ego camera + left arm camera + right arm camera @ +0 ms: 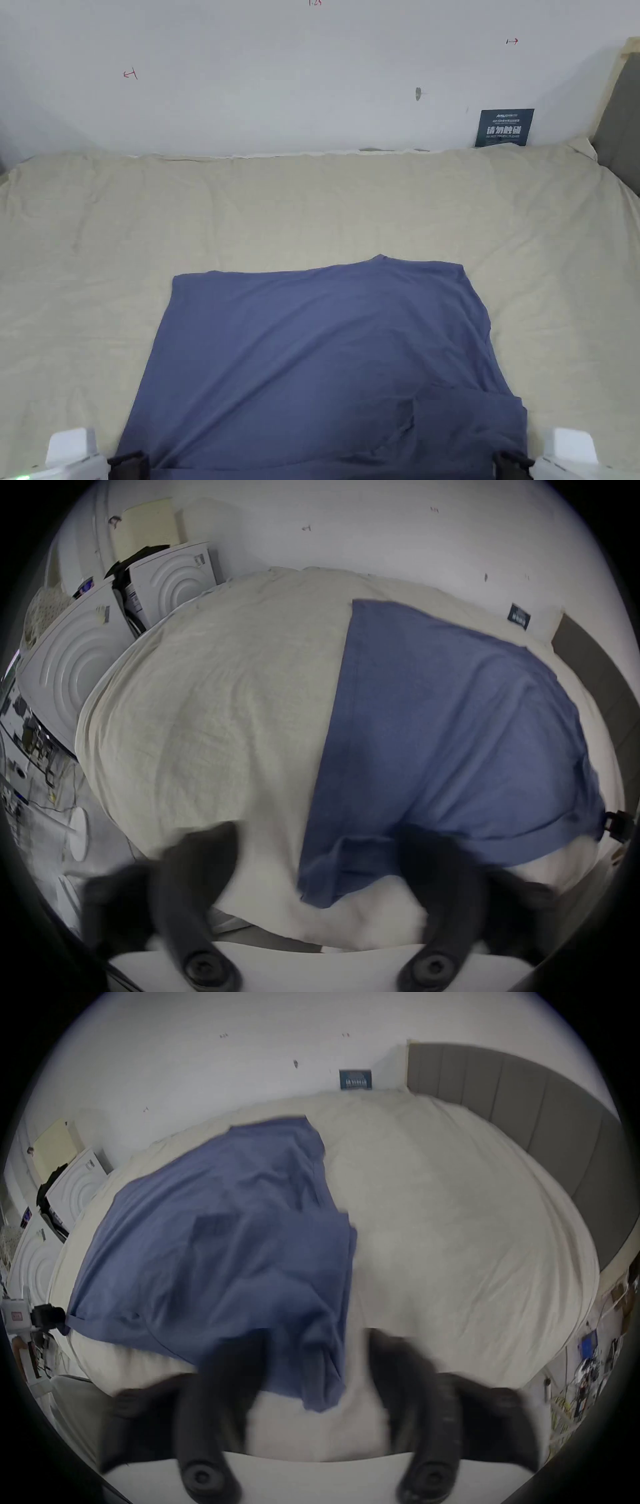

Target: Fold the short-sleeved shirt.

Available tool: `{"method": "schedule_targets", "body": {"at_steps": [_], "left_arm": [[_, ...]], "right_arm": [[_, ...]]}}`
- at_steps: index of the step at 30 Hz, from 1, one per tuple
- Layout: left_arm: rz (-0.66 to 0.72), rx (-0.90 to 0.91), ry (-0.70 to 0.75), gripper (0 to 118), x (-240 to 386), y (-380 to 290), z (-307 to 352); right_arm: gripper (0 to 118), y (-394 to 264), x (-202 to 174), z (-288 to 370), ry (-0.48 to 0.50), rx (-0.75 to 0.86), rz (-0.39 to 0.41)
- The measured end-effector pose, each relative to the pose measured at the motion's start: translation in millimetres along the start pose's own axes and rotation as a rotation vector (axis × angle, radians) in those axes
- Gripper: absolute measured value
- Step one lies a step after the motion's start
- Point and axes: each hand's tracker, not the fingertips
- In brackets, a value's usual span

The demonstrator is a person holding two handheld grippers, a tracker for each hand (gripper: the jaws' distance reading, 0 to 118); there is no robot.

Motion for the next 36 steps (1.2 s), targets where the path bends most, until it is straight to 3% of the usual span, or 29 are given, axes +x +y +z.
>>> {"method": "schedule_targets", "body": {"at_steps": [1, 2, 11, 16, 17, 19, 20, 21, 22, 23, 25, 32, 36], "left_arm": [[0.019, 0.050, -0.009, 118, 4.8, 5.9, 8.3], [0.035, 0.132, -0.005, 115, 11.3, 14.1, 20.2], [-0.088, 0.704, -0.050, 113, 82.8, 97.8, 107.1], [-0.099, 0.869, -0.048, 112, 108.6, 118.6, 126.7], [-0.157, 0.910, -0.023, 109, 109.9, 119.6, 127.9], [-0.159, 0.929, -0.028, 89, 114.3, 119.3, 126.1], [-0.164, 0.929, -0.034, 71, 116.0, 118.7, 126.1], [-0.172, 0.925, -0.050, 33, 117.3, 118.7, 125.7], [-0.184, 0.918, -0.065, 3, 116.6, 118.7, 123.8], [-0.185, 0.914, -0.064, 0, 115.2, 116.4, 121.7], [-0.121, 0.885, -0.127, 0, 117.4, 114.8, 117.8], [-0.150, 0.810, -0.116, 0, 106.1, 110.2, 107.8], [-0.162, 0.662, -0.125, 0, 87.9, 98.4, 94.5]], "right_arm": [[111, 8.7, -4.5, 8.1, 0.000, 0.038, 0.018], [113, 19.7, -10.9, 19.8, -0.005, 0.099, 0.040], [112, 98.0, -63.9, 121.4, -0.064, 0.625, 0.126], [111, 107.7, -79.8, 145.9, -0.123, 0.775, 0.144], [109, 107.6, -81.0, 147.5, -0.126, 0.776, 0.143], [95, 107.1, -82.5, 150.5, -0.121, 0.788, 0.140], [81, 106.3, -83.5, 151.1, -0.114, 0.790, 0.137], [55, 106.1, -83.4, 151.4, -0.099, 0.792, 0.138], [27, 106.1, -83.7, 150.9, -0.093, 0.793, 0.140], [3, 105.7, -85.0, 150.5, -0.098, 0.793, 0.144], [2, 105.2, -87.6, 144.6, -0.107, 0.803, 0.151], [2, 105.0, -87.9, 147.0, -0.099, 0.795, 0.144], [2, 103.4, -87.4, 145.7, -0.096, 0.786, 0.147]]}}
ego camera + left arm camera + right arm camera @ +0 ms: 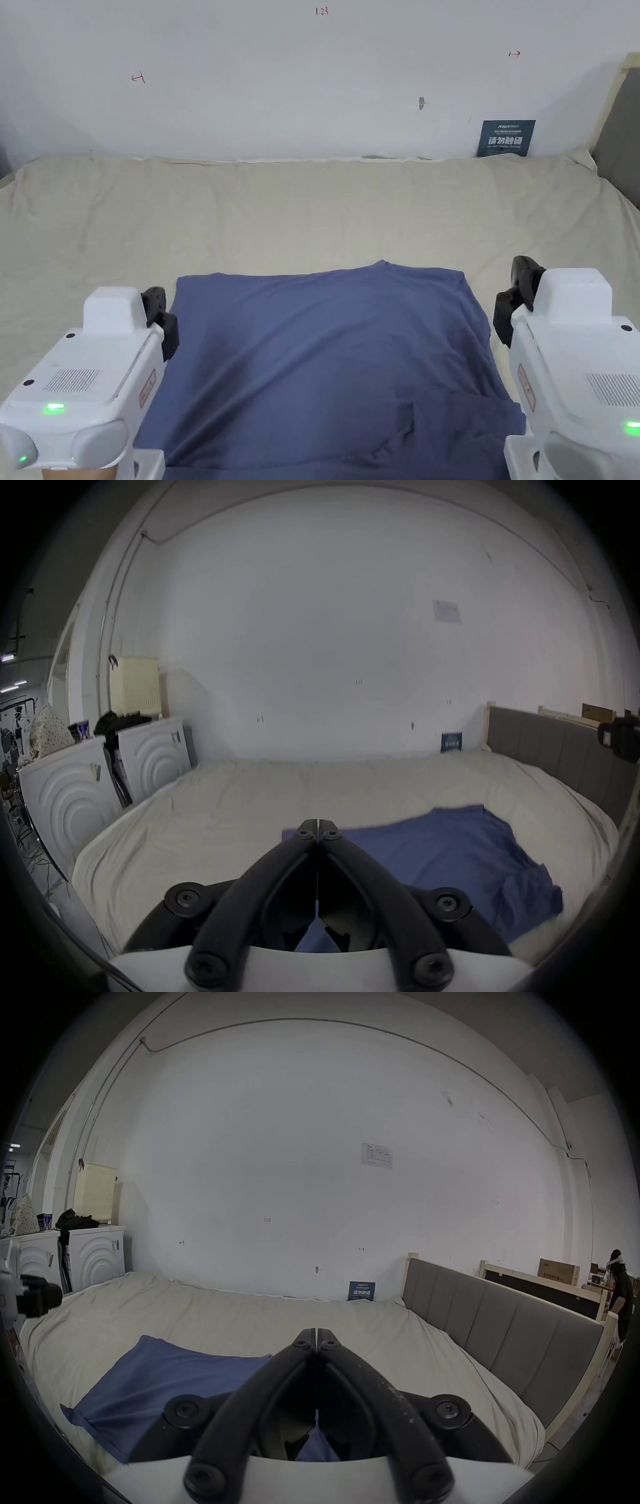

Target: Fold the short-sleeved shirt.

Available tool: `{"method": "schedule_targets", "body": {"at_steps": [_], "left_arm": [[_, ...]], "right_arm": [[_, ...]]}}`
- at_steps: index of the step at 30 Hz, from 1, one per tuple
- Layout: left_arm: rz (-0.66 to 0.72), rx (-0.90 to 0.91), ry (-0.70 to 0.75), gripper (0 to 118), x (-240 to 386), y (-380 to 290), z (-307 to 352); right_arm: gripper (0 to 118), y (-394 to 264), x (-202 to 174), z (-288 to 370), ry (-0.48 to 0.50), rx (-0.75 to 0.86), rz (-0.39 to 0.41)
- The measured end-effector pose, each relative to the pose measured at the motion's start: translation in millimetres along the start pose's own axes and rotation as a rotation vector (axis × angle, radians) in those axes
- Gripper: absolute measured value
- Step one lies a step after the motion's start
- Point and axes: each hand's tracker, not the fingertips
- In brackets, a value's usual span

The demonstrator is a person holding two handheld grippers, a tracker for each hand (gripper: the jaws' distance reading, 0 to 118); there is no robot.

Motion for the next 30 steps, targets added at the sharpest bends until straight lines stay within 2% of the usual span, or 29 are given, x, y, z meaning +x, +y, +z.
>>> {"method": "schedule_targets", "body": {"at_steps": [9, 11, 12, 13, 14, 15, 16, 17, 18, 21, 23, 26, 27, 28, 30], "left_arm": [[0.052, -0.426, -0.013, 0, -58.3, -77.2, 6.6], [0.086, -0.524, -0.010, 4, -68.5, -92.2, 9.2], [0.109, -0.554, 0.007, 14, -72.7, -100.2, 10.0], [0.134, -0.573, 0.015, 29, -76.1, -108.5, 11.4], [0.144, -0.599, 0.011, 53, -79.2, -115.1, 12.4], [0.155, -0.618, 0.013, 85, -78.3, -120.7, 15.3], [0.161, -0.644, 0.032, 104, -79.4, -128.8, 14.8], [0.156, -0.660, 0.057, 115, -78.8, -134.0, 14.5], [0.146, -0.655, 0.073, 116, -77.5, -140.1, 14.7], [0.110, -0.678, 0.077, 111, -78.8, -157.5, 13.2], [0.110, -0.706, 0.079, 101, -79.7, -166.1, 10.9], [0.133, -0.725, 0.013, 52, -79.2, -176.5, 9.7], [0.166, -0.733, -0.039, 38, -78.0, -176.7, 9.8], [0.188, -0.716, -0.034, 35, -75.6, -174.4, 10.1], [0.164, -0.708, -0.005, 5, -71.1, -168.0, 9.6]], "right_arm": [[2, -9.6, -4.1, -7.5, 0.017, -0.042, 0.018], [2, -13.3, -5.8, -9.0, 0.023, -0.054, 0.017], [2, -14.4, -5.9, -11.5, 0.026, -0.061, 0.016], [2, -16.1, -7.1, -12.3, 0.029, -0.068, 0.018], [2, -17.9, -8.2, -12.8, 0.032, -0.073, 0.020], [2, -19.5, -9.2, -14.0, 0.035, -0.080, 0.023], [2, -20.7, -9.9, -16.0, 0.038, -0.087, 0.026], [2, -22.0, -10.5, -16.5, 0.041, -0.093, 0.028], [2, -23.6, -10.7, -16.7, 0.045, -0.101, 0.029], [2, -27.9, -10.9, -18.4, 0.048, -0.119, 0.029], [2, -31.2, -9.6, -18.0, 0.048, -0.134, 0.027], [2, -35.8, -6.6, -17.3, 0.041, -0.152, 0.026], [2, -37.2, -5.0, -17.1, 0.038, -0.161, 0.023], [2, -38.6, -2.4, -17.5, 0.036, -0.170, 0.018], [3, -44.2, 3.2, -15.9, 0.029, -0.195, 0.001]]}}
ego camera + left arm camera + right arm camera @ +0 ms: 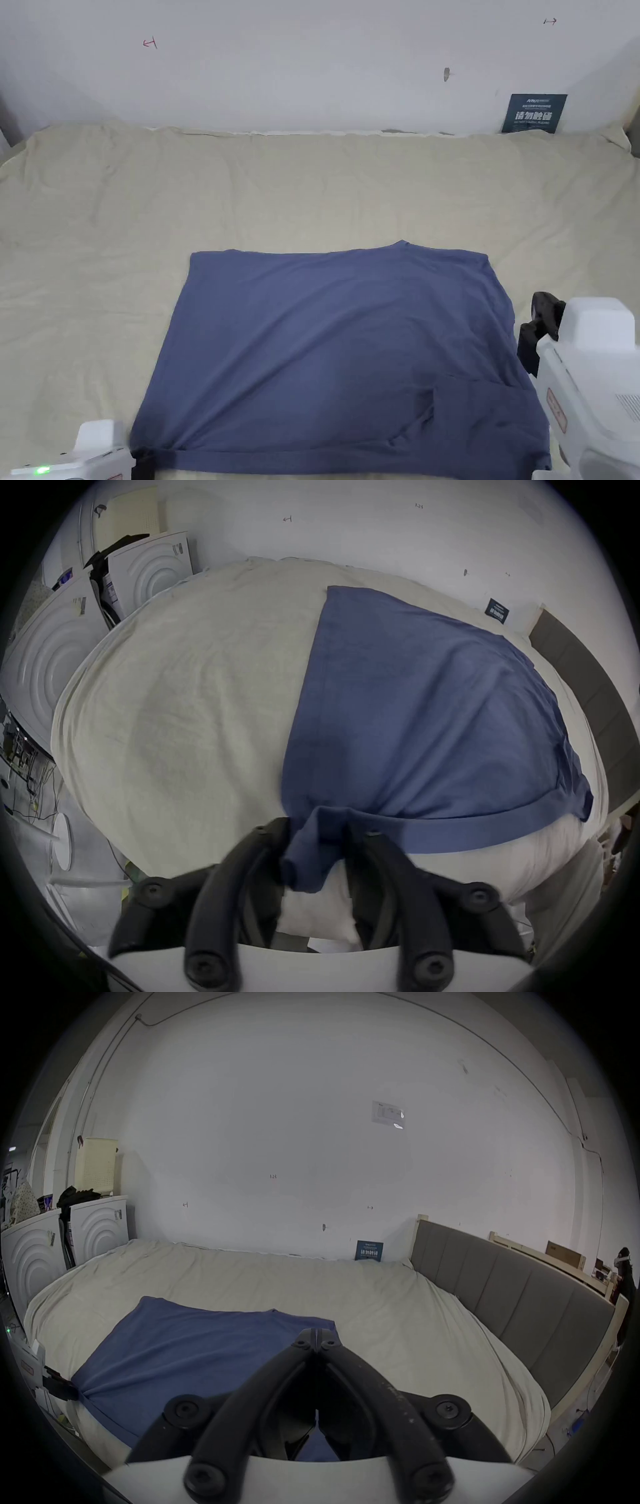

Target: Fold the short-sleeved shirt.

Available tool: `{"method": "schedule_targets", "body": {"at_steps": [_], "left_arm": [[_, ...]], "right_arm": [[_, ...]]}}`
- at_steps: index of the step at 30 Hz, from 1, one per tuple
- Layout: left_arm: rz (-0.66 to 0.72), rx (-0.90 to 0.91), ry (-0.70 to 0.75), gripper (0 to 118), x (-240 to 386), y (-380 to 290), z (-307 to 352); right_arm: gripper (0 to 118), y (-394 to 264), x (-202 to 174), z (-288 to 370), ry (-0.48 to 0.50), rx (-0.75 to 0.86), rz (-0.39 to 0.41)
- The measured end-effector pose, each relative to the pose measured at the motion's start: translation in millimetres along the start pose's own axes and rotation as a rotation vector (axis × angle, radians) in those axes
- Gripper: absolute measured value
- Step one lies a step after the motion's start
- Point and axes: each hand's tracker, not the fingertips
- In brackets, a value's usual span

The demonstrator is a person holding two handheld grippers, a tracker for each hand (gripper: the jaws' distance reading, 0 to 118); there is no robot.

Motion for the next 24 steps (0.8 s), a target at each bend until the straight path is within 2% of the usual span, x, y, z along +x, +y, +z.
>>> {"method": "schedule_targets", "body": {"at_steps": [1, 2, 3, 6, 7, 10, 11, 13, 15, 16, 17, 18, 19, 21, 24], "left_arm": [[-0.001, 0.029, -0.021, 5, 1.3, 0.6, 2.2], [-0.002, 0.040, -0.009, 5, 3.7, 2.2, 4.8], [-0.005, 0.043, -0.006, 5, 5.7, 4.8, 7.6], [-0.023, 0.094, -0.012, 5, 7.8, 11.3, 16.3], [-0.023, 0.109, -0.015, 5, 9.1, 13.8, 19.6], [-0.013, 0.127, -0.029, 5, 10.3, 21.2, 25.6], [-0.013, 0.134, -0.030, 5, 11.0, 22.7, 26.5], [-0.017, 0.140, -0.027, 5, 12.0, 26.4, 27.7], [-0.016, 0.142, -0.027, 5, 12.3, 28.5, 27.7], [-0.015, 0.141, -0.027, 5, 11.5, 28.8, 26.6], [-0.015, 0.139, -0.025, 5, 11.1, 28.8, 25.8], [-0.014, 0.140, -0.022, 5, 11.2, 29.3, 25.3], [-0.013, 0.138, -0.019, 5, 11.2, 30.2, 24.5], [-0.010, 0.137, -0.013, 5, 10.3, 31.2, 22.9], [-0.011, 0.142, 0.017, 5, 6.3, 36.9, 23.7]], "right_arm": [[4, -5.4, 3.7, -2.7, -0.002, -0.028, -0.008], [13, -11.6, 7.4, -6.3, -0.002, -0.071, -0.017], [36, -21.2, 12.1, -9.8, -0.009, -0.122, -0.022], [91, -59.5, 26.6, -25.2, 0.000, -0.314, -0.053], [91, -75.7, 30.2, -31.5, 0.008, -0.400, -0.062], [102, -124.6, 37.1, -43.2, -0.002, -0.564, -0.098], [101, -119.7, 35.7, -41.7, 0.001, -0.541, -0.094], [101, -152.9, 36.9, -46.1, -0.005, -0.648, -0.119], [98, -170.1, 37.1, -51.1, 0.001, -0.671, -0.125], [90, -174.1, 36.8, -52.5, 0.013, -0.682, -0.125], [77, -176.6, 37.0, -53.5, 0.023, -0.689, -0.127], [53, -178.9, 37.9, -54.9, 0.037, -0.696, -0.133], [36, -179.8, 39.4, -55.2, 0.088, -0.702, -0.179], [12, -173.8, 41.6, -52.9, 0.119, -0.680, -0.238], [10, -149.2, 42.0, -47.2, 0.100, -0.610, -0.184]]}}
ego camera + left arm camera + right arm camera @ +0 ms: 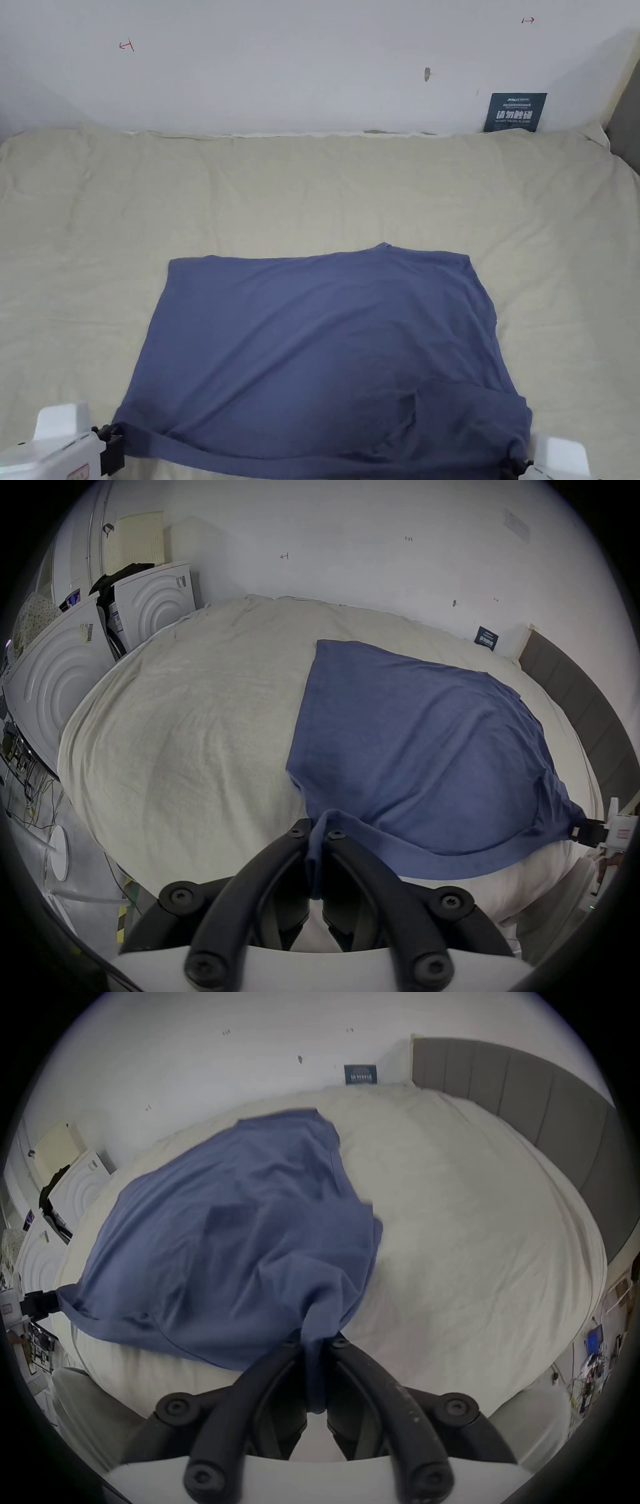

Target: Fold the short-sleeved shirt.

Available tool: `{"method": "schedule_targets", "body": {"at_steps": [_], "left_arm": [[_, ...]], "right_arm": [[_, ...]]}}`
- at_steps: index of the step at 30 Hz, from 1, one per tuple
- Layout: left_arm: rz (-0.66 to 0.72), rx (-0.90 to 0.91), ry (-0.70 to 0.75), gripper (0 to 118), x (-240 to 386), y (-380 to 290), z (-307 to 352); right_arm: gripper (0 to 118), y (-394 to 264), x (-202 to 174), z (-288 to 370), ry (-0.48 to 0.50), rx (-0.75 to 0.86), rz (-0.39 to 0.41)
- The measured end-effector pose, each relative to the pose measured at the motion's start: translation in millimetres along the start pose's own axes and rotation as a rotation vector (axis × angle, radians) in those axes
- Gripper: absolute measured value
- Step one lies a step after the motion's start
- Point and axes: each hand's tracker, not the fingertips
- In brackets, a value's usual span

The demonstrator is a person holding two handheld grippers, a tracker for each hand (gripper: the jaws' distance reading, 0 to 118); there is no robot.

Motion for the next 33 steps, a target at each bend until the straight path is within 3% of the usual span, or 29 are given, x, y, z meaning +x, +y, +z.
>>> {"method": "schedule_targets", "body": {"at_steps": [5, 10, 11, 12, 17, 23, 28, 29, 30, 31, 32, 33], "left_arm": [[0.051, 0.060, -0.010, 5, -9.4, 32.3, -1.2], [0.050, 0.103, 0.002, 5, -15.6, 85.1, -21.4], [-0.590, 0.312, 0.609, 5, -42.3, 116.3, -13.5], [-0.530, 0.293, 0.556, 5, -43.2, 124.2, -24.5], [-0.530, 0.239, 0.597, 5, -54.4, 161.5, -72.4], [-0.537, 0.122, 0.684, 5, -64.0, 177.8, -131.4], [-0.519, 0.011, 0.723, 8, -77.3, 169.5, -161.1], [-0.518, 0.012, 0.720, 14, -78.3, 168.1, -160.9], [-0.522, 0.023, 0.725, 30, -77.3, 167.9, -157.0], [0.012, -0.174, 0.041, 54, -49.4, 146.7, -166.7], [-0.059, -0.138, 0.128, 81, -53.8, 149.4, -161.7], [-0.060, -0.130, 0.126, 109, -51.3, 151.8, -154.1]], "right_arm": [[10, 54.8, -9.3, 26.9, 0.024, 0.140, 0.019], [10, 119.3, -20.7, 13.6, 0.022, 0.174, 0.006], [10, 129.2, -22.9, 7.1, 0.017, 0.173, 0.009], [10, 139.1, -24.9, -0.9, 0.009, 0.170, 0.013], [10, 176.0, -25.2, -56.0, -0.008, 0.096, -0.023], [11, 192.1, -16.9, -127.2, -0.027, -0.051, -0.134], [12, 183.8, -17.3, -158.1, -0.062, -0.164, -0.136], [14, 181.0, -18.1, -155.5, -0.061, -0.154, -0.134], [25, 179.5, -19.7, -149.8, -0.067, -0.134, -0.128], [38, 180.4, -20.8, -144.1, -0.077, -0.124, -0.116], [52, 182.1, -21.3, -138.8, -0.087, -0.118, -0.103], [75, 182.8, -22.5, -129.9, -0.092, -0.102, -0.091]]}}
